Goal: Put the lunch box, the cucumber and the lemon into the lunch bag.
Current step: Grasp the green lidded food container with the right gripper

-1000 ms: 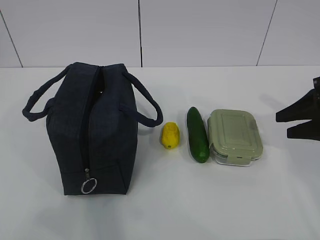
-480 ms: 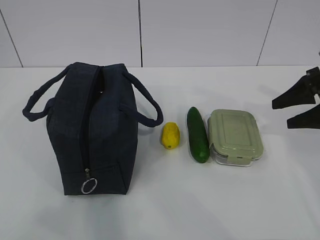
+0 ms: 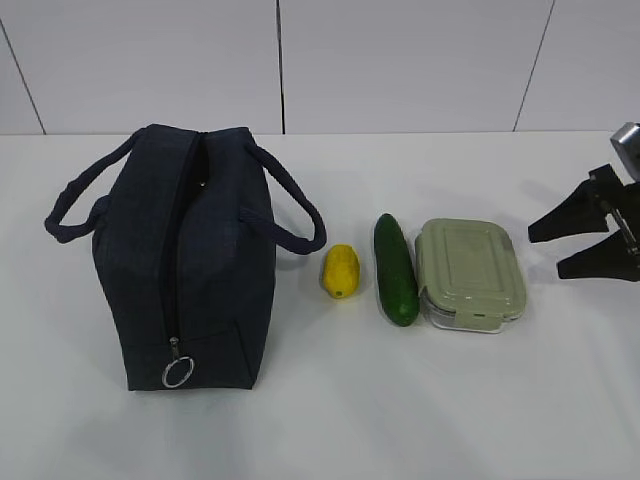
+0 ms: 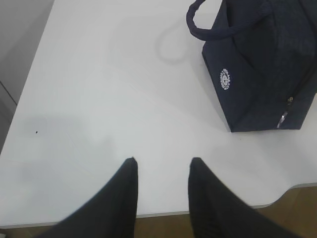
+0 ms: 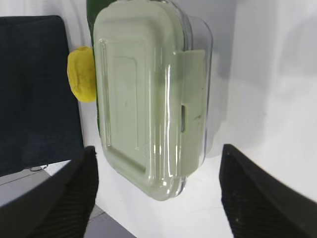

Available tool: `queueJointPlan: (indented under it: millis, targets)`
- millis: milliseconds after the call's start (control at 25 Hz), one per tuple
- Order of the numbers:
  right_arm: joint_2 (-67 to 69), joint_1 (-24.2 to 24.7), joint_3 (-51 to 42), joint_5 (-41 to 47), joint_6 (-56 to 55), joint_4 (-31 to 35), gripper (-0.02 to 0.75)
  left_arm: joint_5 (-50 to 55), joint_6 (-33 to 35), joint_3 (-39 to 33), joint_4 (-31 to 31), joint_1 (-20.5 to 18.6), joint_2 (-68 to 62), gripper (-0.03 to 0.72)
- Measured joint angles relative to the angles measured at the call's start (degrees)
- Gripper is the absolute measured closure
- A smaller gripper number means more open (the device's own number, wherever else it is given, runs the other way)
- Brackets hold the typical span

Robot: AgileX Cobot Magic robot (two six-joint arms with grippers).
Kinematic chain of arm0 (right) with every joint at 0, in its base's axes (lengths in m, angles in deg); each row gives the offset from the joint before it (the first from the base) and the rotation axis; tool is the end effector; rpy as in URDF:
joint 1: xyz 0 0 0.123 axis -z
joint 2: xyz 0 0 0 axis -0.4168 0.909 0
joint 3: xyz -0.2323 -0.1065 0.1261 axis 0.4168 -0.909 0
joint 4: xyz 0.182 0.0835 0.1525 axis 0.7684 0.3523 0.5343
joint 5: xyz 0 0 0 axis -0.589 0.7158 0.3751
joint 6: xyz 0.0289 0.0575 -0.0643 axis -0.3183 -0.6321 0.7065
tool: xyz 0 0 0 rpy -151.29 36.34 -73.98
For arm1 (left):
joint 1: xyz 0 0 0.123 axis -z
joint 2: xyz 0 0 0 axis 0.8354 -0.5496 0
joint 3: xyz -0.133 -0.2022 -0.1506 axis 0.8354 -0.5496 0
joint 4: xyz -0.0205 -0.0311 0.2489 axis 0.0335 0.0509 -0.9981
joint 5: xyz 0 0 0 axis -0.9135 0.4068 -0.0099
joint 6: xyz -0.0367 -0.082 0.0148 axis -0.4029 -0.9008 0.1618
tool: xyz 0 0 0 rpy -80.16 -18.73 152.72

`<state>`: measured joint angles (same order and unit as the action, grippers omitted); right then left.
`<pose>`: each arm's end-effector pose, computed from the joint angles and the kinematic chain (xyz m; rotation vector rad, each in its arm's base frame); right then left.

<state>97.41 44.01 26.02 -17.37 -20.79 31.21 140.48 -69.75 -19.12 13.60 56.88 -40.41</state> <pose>0.3679 -0.0541 0.1621 0.1560 2.6440 1.2272 -0.0070 -0.0060 0.2791 0.0221 2.0803 -0.0843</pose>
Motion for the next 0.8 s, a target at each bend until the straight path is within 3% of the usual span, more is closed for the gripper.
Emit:
queueJointPlan:
  millis: [800]
  targets:
    - [6.3, -2.6, 0.5, -0.2, 9.5, 6.0, 0.172, 0.0, 0.0, 0.0, 0.0, 0.0, 0.0, 0.443]
